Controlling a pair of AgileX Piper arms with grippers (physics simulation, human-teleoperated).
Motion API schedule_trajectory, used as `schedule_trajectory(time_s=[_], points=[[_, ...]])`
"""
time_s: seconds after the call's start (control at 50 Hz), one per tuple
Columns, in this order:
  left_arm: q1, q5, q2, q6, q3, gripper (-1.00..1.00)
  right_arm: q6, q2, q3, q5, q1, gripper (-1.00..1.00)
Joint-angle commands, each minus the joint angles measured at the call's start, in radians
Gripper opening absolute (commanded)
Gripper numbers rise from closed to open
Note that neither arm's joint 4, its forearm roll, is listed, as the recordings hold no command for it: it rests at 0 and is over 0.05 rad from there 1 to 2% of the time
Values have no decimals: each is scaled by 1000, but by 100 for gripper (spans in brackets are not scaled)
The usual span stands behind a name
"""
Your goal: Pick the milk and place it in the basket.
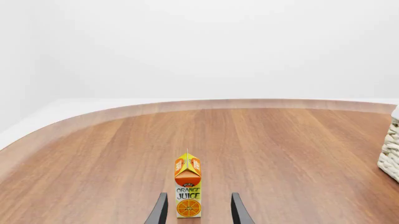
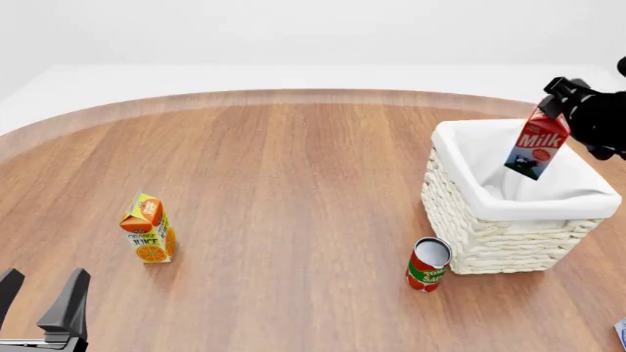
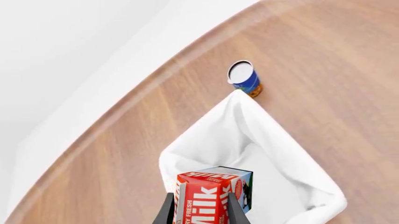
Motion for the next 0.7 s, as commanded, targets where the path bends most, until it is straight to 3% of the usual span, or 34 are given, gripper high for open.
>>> schedule_trajectory(time_s=[0.02, 0.7], points=[[0, 0, 0, 0, 0, 100, -2, 12, -5, -30, -6, -100], [0, 0, 0, 0, 0, 100, -26, 114, 40, -119, -9, -100]])
